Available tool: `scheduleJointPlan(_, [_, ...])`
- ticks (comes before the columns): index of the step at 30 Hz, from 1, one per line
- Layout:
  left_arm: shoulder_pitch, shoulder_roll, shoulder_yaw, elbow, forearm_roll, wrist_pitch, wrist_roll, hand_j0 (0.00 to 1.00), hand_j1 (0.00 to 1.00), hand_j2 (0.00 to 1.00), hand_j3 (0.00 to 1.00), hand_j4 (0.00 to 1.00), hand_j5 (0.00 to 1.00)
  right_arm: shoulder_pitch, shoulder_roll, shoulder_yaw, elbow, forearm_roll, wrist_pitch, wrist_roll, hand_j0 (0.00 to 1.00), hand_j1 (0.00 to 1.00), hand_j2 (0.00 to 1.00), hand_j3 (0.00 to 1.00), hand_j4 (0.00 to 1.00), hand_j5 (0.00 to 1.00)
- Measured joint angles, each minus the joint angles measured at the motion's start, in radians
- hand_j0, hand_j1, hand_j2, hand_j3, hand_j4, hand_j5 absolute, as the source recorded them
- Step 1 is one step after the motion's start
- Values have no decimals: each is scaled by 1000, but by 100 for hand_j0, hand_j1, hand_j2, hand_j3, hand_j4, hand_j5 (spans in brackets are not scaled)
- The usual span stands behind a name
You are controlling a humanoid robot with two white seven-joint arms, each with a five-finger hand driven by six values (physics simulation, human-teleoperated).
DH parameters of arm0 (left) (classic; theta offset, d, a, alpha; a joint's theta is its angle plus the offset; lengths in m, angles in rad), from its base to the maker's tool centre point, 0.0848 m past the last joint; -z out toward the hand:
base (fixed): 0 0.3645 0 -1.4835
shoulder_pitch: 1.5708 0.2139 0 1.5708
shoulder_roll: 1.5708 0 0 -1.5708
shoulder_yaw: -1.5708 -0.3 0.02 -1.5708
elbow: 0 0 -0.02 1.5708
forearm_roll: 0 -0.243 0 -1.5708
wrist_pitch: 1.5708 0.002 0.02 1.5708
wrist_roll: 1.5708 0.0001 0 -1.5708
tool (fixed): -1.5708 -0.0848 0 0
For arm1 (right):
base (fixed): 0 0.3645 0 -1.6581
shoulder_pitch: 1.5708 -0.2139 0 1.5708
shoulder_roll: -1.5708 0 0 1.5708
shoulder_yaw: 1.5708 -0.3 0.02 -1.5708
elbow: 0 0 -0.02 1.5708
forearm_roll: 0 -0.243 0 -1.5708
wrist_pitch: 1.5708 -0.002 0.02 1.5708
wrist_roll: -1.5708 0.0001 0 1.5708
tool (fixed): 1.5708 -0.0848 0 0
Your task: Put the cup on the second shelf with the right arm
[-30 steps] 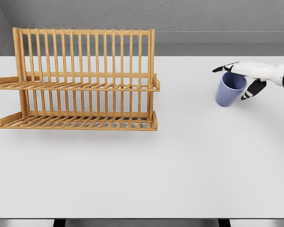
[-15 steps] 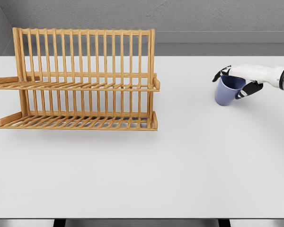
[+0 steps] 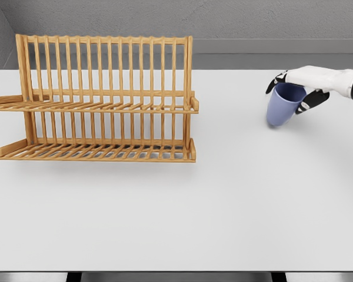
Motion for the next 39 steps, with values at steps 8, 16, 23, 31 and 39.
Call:
scheduleJointPlan(8, [0, 0, 0, 0, 0, 0, 0, 100, 100, 100, 100, 100, 100, -21, -2, -3, -49, 0, 2, 0, 67, 67, 67, 67, 67, 67])
scheduleJointPlan(16, [0, 0, 0, 0, 0, 0, 0, 100, 100, 100, 100, 100, 100, -21, -5, -36, -136, -2, -1, 0, 67, 67, 67, 67, 67, 67])
scheduleJointPlan(23, [0, 0, 0, 0, 0, 0, 0, 100, 100, 100, 100, 100, 100, -21, -18, -75, -205, -3, -1, 0, 67, 67, 67, 67, 67, 67])
scheduleJointPlan(31, [0, 0, 0, 0, 0, 0, 0, 100, 100, 100, 100, 100, 100, -21, -26, -97, -279, -4, 0, 0, 67, 67, 67, 67, 67, 67])
scheduleJointPlan(39, [0, 0, 0, 0, 0, 0, 0, 100, 100, 100, 100, 100, 100, -21, -26, -125, -348, -4, 4, 0, 67, 67, 67, 67, 67, 67])
